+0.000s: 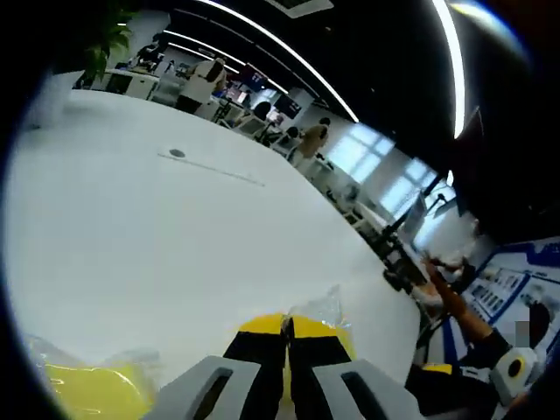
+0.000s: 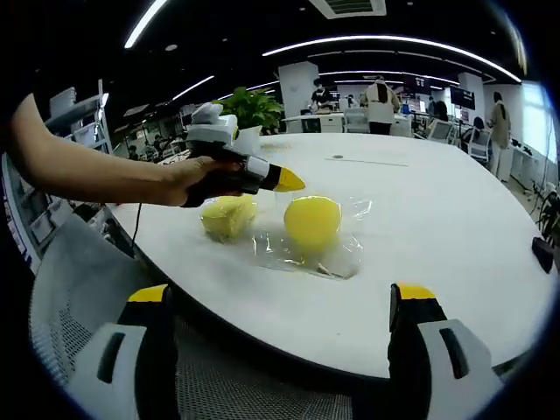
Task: Compare the silicone blocks by pressing each to a similar depth, holding the contact briefly, and releasing to observe deformation and rebound differences across the visible hardness samples.
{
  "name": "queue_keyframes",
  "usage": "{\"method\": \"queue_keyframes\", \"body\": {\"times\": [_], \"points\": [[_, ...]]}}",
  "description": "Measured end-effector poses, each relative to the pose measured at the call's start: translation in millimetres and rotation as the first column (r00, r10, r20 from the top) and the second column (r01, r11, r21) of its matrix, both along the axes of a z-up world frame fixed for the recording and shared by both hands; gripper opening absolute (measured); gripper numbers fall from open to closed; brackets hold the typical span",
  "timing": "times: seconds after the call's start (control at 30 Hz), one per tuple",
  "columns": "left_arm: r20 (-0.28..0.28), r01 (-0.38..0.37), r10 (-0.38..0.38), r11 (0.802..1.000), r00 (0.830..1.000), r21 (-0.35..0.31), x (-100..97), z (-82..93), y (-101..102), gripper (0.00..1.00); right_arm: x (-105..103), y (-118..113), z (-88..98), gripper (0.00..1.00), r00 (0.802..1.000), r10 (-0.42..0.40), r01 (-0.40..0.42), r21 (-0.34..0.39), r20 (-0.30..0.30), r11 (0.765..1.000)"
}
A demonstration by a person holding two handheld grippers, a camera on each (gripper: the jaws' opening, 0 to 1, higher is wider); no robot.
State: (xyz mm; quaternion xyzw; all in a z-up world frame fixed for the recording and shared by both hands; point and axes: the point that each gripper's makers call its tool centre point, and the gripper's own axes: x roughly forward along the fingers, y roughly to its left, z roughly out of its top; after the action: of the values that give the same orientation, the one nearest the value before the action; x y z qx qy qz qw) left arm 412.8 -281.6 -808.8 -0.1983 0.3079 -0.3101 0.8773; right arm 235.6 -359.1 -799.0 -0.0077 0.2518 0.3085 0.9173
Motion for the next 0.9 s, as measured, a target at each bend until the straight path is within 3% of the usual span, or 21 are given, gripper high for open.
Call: {"method": "queue_keyframes", "body": {"times": [0.1,0.23,0.37,0.47,0.77,0.9], "points": [[0.019,0.015,-0.016,0.999,1.0,0.034,2.9,-2.4,0,0.0,0,0,-0.5,0.96,1.0,0.0,0.0,-0.001,-0.001,1.0],[0.078,0.069,-0.086,0.977,0.993,0.2,5.6,-18.4,5,0.0,-1,0,-1.3,0.96,1.0,0.004,-0.004,-0.001,-0.005,1.0],[0.066,0.074,-0.091,0.97,0.994,0.23,7.0,-28.1,4,0.0,-1,0,-2.1,0.96,1.0,0.005,-0.005,-0.004,-0.008,1.0],[0.08,0.105,-0.138,0.94,0.987,0.325,7.4,-37.3,9,0.0,-2,-1,-2.5,0.96,1.0,0.005,-0.005,-0.006,-0.009,1.0],[0.137,0.113,-0.178,0.915,0.974,0.386,17.3,-39.1,11,0.01,-2,-1,-2.6,0.96,1.0,0.005,-0.005,-0.007,-0.003,1.0],[0.141,0.088,-0.153,0.918,0.978,0.387,23.4,-38.9,16,0.1,-2,-1,-2.2,0.96,1.0,0.003,-0.003,-0.008,0.002,1.0]]}}
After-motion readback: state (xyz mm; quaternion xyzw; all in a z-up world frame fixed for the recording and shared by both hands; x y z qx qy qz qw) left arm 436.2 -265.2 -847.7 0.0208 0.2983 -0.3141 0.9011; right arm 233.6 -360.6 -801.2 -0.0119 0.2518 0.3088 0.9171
